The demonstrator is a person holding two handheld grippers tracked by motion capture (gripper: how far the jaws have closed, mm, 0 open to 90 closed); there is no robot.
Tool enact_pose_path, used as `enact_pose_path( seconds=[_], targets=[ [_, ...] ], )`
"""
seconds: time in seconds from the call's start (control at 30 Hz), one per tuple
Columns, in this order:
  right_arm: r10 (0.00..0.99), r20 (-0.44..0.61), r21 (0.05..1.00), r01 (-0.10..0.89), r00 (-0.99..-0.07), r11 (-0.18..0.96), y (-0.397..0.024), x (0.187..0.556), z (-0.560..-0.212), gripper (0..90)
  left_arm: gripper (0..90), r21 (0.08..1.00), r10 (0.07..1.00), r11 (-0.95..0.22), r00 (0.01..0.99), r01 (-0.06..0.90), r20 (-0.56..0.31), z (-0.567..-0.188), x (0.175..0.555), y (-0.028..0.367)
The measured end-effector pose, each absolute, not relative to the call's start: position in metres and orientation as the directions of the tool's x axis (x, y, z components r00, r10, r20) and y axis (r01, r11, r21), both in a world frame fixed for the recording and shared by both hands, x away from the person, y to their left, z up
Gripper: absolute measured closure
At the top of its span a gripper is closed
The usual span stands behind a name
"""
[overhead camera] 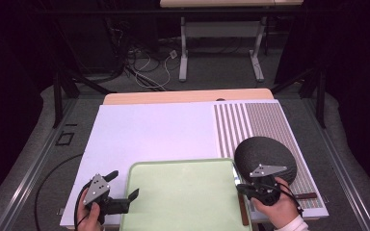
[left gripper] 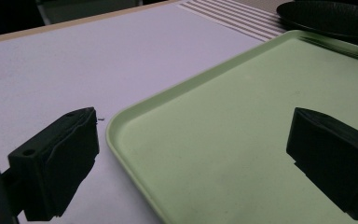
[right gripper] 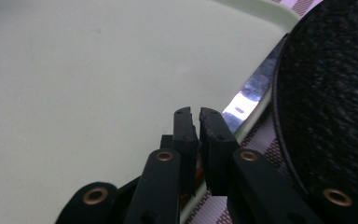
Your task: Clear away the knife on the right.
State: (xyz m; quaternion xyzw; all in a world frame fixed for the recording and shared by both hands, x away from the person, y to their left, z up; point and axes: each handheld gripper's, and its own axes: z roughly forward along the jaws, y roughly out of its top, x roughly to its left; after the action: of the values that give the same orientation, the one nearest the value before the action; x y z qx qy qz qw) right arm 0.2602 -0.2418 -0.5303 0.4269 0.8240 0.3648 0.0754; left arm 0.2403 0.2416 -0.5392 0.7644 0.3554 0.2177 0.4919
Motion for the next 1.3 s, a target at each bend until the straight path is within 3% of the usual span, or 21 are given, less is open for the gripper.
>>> enact_pose_path(
  seconds=[0.3, 0.63, 1.3],
  targets=[
    [0.790, 0.180, 0.692, 0.647, -0.586, 0.322, -0.265, 0.259, -0.522, 79.8, 2.7, 0.906, 0.755, -0.271, 0.655, 0.325, -0.009, -0.538, 0.238, 0.240],
    [0.825, 0.156, 0.719, 0.636, -0.542, 0.282, -0.295, 0.262, -0.519, 66.7, 2.7, 0.904, 0.765, -0.276, 0.644, 0.327, 0.001, -0.538, 0.234, 0.241],
    [0.865, 0.127, 0.737, 0.630, -0.485, 0.245, -0.334, 0.250, -0.517, 54.5, 2.7, 0.903, 0.767, -0.268, 0.642, 0.335, -0.011, -0.539, 0.235, 0.240]
  ],
)
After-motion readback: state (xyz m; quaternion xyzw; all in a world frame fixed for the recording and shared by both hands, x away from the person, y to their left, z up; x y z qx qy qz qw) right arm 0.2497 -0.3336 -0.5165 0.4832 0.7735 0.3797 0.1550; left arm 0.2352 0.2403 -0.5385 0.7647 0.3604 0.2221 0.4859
